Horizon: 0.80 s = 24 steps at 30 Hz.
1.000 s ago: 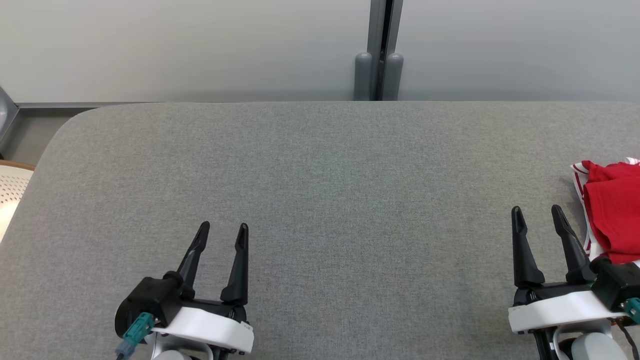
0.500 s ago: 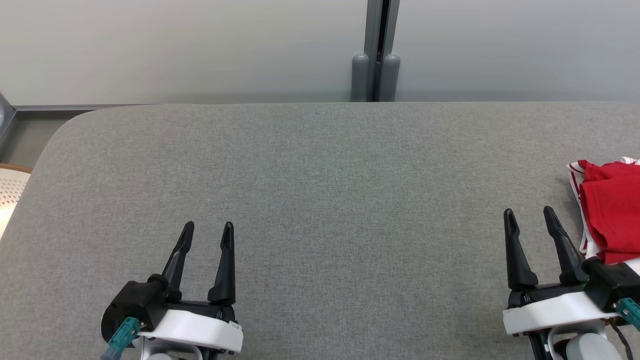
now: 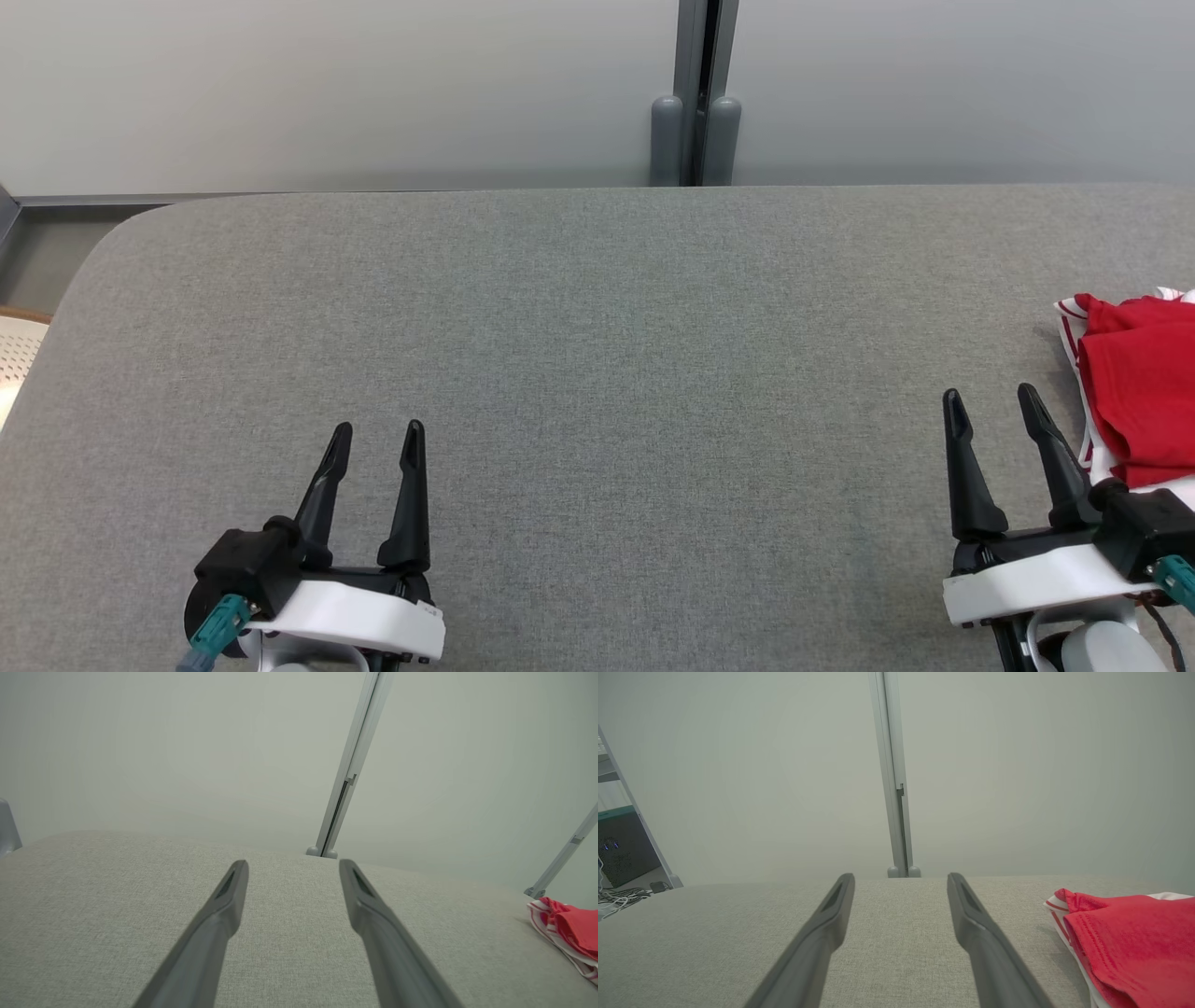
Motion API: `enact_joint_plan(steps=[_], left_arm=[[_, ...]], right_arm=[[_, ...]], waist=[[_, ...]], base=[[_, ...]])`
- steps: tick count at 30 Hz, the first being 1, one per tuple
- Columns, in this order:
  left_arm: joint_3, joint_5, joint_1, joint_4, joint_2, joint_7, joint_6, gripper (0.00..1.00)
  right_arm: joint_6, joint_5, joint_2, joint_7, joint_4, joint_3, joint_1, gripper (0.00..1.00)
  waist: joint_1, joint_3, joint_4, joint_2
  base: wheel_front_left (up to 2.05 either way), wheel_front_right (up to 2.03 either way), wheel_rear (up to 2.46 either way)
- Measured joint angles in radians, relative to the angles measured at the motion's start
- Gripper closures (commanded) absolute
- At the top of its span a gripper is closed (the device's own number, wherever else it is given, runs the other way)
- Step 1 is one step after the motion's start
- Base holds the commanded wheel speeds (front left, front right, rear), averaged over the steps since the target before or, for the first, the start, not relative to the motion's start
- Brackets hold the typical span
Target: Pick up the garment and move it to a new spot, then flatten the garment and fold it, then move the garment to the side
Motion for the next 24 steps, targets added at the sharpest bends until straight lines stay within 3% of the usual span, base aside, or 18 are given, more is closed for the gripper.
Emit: enact_joint_plan(steps=[4, 5, 11, 24], left_arm=[[0.003, -0.01, 0.0, -0.006, 0.0, 0.0, -0.005, 0.0], [0.003, -0.01, 0.0, -0.001, -0.001, 0.0, -0.005, 1.0], [-0.003, -0.019, 0.033, 0.046, -0.005, 0.006, -0.005, 1.0], [0.026, -0.243, 0.033, 0.054, 0.004, 0.053, -0.018, 1.0]], right_arm=[[0.0, -0.002, 0.0, 0.0, -0.001, -0.003, 0.0, 0.0], [0.0, -0.002, 0.002, 0.0, 0.003, -0.003, 0.001, 1.0], [0.0, 0.01, 0.021, 0.003, 0.05, -0.001, 0.038, 1.0], [0.0, 0.244, 0.027, 0.063, 0.05, -0.026, 0.04, 1.0]], waist=[[0.0, 0.001, 0.001, 0.0], [0.0, 0.001, 0.001, 0.0], [0.0, 0.001, 0.001, 0.0], [0.0, -0.008, -0.008, 0.0]], base=[[0.0, 0.0, 0.0], [0.0, 0.0, 0.0], [0.0, 0.0, 0.0], [0.0, 0.0, 0.0]])
